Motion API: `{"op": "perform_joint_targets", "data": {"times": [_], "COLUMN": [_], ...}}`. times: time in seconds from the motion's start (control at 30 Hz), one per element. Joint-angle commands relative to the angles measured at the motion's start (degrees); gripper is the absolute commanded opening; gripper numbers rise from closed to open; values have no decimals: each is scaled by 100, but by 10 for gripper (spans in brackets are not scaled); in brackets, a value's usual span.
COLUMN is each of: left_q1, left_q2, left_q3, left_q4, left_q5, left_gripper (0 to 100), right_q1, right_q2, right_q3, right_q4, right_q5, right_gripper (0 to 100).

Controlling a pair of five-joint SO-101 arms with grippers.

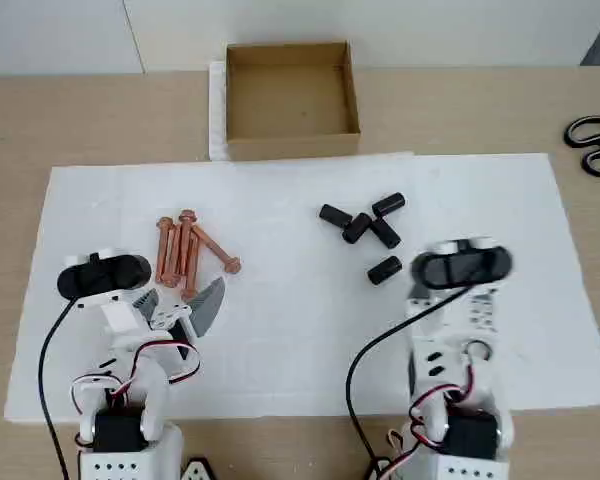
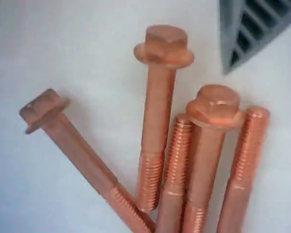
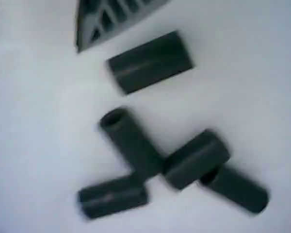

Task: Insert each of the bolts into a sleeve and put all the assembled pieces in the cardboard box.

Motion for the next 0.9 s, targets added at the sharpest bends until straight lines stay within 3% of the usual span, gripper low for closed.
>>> {"op": "perform_joint_targets", "data": {"times": [0.0, 0.13, 0.27, 0.4, 0.53, 0.67, 0.87], "left_q1": [-26, -431, -844, -1336, -1371, -1354, -1354], "left_q2": [-26, -18, 308, 1609, 3516, 5433, 7543], "left_q3": [-418, -1358, -2079, -2774, -3996, -5499, -7319], "left_q4": [290, 686, 844, 633, 730, 1389, 2857], "left_q5": [18, -132, -985, -1248, -1257, -1565, -2910], "left_gripper": [354, 354, 354, 354, 354, 354, 354], "right_q1": [796, 963, 971, 954, 954, 901, 154], "right_q2": [-84, -84, 4, 576, 2149, 4189, 6879], "right_q3": [-932, -1512, -2013, -2400, -3042, -4413, -6963], "right_q4": [-189, -145, -268, -338, -251, 760, 3204], "right_q5": [580, 1442, 1538, 1530, 1530, 1530, 1248], "right_gripper": [195, 195, 195, 195, 195, 195, 195]}}
